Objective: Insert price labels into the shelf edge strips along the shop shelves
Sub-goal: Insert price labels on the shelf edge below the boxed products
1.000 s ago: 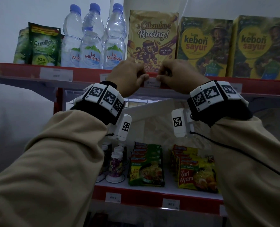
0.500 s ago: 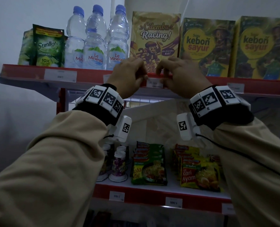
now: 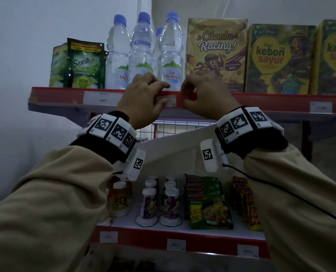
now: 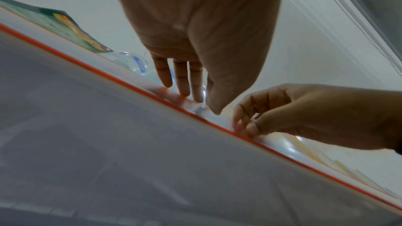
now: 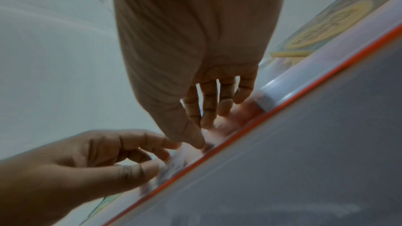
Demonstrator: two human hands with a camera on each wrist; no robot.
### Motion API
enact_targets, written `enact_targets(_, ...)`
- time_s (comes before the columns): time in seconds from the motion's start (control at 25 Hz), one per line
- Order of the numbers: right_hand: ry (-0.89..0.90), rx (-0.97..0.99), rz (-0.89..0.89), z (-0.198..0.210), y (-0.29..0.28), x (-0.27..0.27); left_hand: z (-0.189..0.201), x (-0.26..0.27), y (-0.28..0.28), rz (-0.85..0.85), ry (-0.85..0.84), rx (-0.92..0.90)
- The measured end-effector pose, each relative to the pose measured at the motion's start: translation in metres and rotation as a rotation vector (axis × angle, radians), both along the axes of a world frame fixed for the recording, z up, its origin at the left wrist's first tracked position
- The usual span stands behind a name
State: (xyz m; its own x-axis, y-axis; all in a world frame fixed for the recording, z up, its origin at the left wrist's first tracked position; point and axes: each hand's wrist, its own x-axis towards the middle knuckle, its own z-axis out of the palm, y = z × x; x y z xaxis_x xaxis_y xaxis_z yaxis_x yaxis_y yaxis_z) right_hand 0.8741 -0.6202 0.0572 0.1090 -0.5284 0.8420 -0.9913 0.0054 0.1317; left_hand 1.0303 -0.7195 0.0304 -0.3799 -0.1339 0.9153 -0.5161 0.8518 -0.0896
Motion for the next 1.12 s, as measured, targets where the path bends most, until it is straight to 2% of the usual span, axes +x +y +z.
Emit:
enact_targets(0.12,-0.039,0.015,0.032,0.002,-0.006,0.015,-0.011,0.014,-0.01,0.019,0.012,-0.075)
enact_targets(0.28,-0.055,0.018,-0.051,0.001,-0.014,0.022,-0.01,0.02,-0.015,-0.02,0.01,-0.107)
enact_targets(0.6,-0.056,-0.046,-0.008,-0.008,-0.015,0.038,0.001,0.014,-0.016,-0.08,-0.011,-0.007)
enact_targets(1.12,-0.026,0.089,-0.06,0.005,-0.017,0.04,0.003,0.015,-0.022,-0.151,-0.006,0.048)
